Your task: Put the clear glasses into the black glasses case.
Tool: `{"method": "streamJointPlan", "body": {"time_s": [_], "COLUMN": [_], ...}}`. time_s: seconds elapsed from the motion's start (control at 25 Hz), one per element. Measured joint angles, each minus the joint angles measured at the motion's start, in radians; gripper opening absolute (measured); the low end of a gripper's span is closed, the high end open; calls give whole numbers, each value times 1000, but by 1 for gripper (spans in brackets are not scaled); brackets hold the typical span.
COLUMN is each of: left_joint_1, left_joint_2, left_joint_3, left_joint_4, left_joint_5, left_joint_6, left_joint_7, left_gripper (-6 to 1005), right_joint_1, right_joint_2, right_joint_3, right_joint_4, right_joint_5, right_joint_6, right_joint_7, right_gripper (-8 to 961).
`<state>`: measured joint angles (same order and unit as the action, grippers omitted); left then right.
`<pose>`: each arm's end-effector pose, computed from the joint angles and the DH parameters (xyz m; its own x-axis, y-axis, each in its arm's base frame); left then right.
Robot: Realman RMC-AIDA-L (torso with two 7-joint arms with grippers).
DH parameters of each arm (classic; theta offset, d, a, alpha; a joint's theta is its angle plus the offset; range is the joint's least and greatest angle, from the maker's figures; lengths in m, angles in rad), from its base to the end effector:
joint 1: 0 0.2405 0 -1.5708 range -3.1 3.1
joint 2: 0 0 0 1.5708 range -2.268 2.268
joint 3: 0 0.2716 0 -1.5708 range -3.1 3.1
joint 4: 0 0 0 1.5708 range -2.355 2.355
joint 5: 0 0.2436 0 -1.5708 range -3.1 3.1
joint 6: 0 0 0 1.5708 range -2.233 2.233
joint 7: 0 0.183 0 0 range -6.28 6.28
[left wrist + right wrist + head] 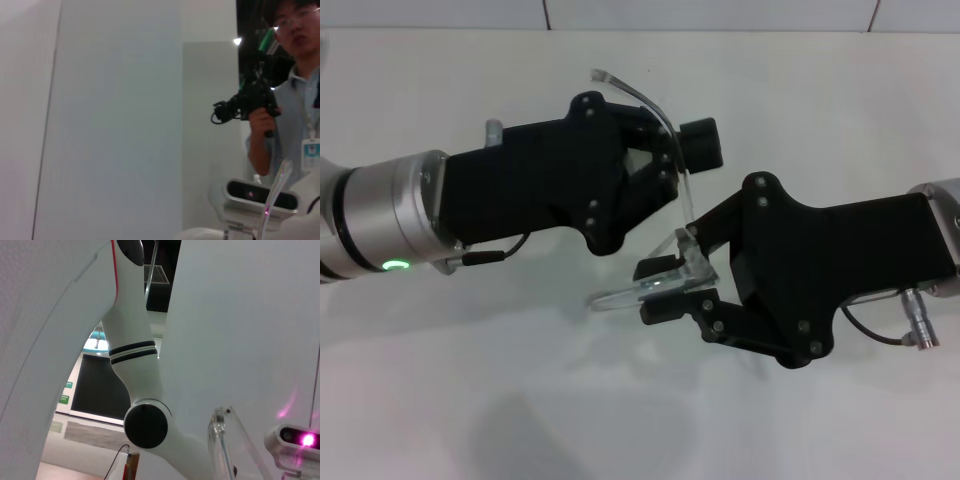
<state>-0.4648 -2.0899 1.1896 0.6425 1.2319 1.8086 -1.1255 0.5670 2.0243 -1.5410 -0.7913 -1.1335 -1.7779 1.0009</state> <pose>-0.1688 0.3284 -0.0374 0.5127 -0.0027 0.8586 0.0623 -0.9972 -0.0403 0.1072 0.3108 -0.0587 0.5584 0.2205 -0.7997 0.3523 -0.9358 -0.0121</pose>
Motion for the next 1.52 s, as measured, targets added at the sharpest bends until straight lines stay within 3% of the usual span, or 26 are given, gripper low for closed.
{"method": "streamJointPlan", "body": {"time_s": [0.8,1.2,1.52], "left_joint_1": [22,50,51], "left_joint_2": [1,2,4], "left_joint_3": [29,-37,-17], "left_joint_4": [38,39,42], "left_joint_5": [-7,-56,-60], "left_joint_6": [37,31,65], "left_joint_7": [-5,-3,-6], "left_gripper": [61,63,64], "right_joint_1": [-2,-1,-4], "right_joint_2": [-3,-3,-3], "right_joint_3": [8,1,7], "right_joint_4": [15,15,16], "right_joint_5": [34,35,35], "right_joint_6": [23,20,36], "right_joint_7": [13,15,15], "right_gripper": [119,120,120]}}
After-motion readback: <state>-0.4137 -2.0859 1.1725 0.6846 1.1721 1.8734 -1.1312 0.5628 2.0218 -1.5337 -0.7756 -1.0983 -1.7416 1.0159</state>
